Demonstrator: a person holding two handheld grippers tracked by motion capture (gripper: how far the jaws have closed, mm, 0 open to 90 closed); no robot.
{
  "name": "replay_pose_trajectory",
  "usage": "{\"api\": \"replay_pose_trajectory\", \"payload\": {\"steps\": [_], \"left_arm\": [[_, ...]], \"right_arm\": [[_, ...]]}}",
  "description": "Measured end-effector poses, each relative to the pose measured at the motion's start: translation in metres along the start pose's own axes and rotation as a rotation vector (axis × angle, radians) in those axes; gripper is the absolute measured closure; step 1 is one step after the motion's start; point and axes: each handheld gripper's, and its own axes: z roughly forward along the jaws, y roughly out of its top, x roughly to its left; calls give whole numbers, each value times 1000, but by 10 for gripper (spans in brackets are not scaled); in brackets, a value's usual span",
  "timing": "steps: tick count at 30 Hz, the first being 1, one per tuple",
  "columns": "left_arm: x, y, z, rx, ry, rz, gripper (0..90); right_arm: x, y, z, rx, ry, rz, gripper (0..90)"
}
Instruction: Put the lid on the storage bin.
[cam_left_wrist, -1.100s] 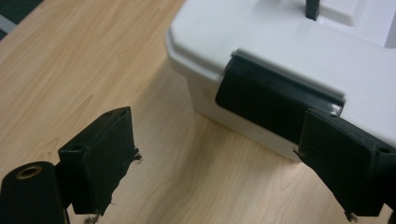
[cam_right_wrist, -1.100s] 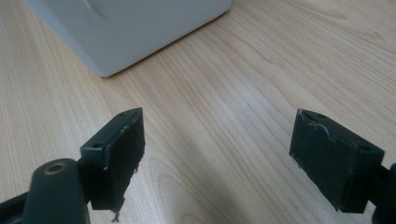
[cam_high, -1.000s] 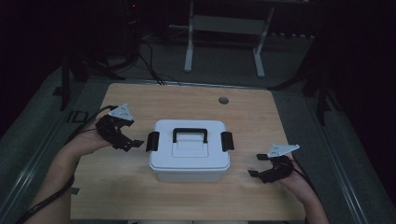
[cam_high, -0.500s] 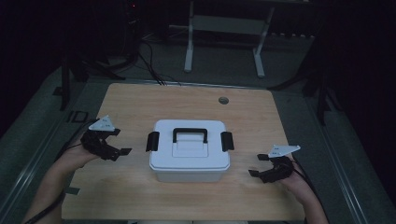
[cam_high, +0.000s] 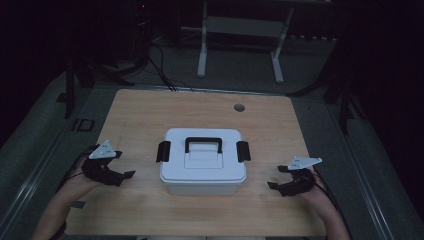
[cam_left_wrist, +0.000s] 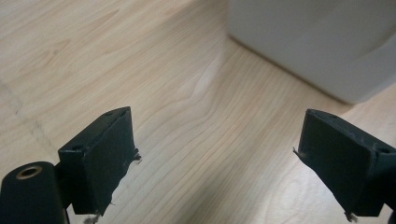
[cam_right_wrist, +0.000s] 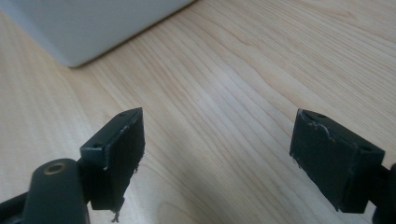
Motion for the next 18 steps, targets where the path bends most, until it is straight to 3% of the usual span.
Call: {"api": "replay_pose_trajectory", "payload": {"steps": [7,13,16,18], "left_arm": [[-7,-20,8,-62,62,-28,107],[-11,-32,18,-40,94,-35,107],[-12,-36,20,-59,118,-56,107],[-12,-38,21,-65,175,-76,107]], "right_arm": [[-1,-4,1,-30,-25,27,169],[-5,-5,2,-77,-80,67,169],[-5,-6,4,-87,-132,83,169],[-6,-8,3,-111,-157,108,169]]}}
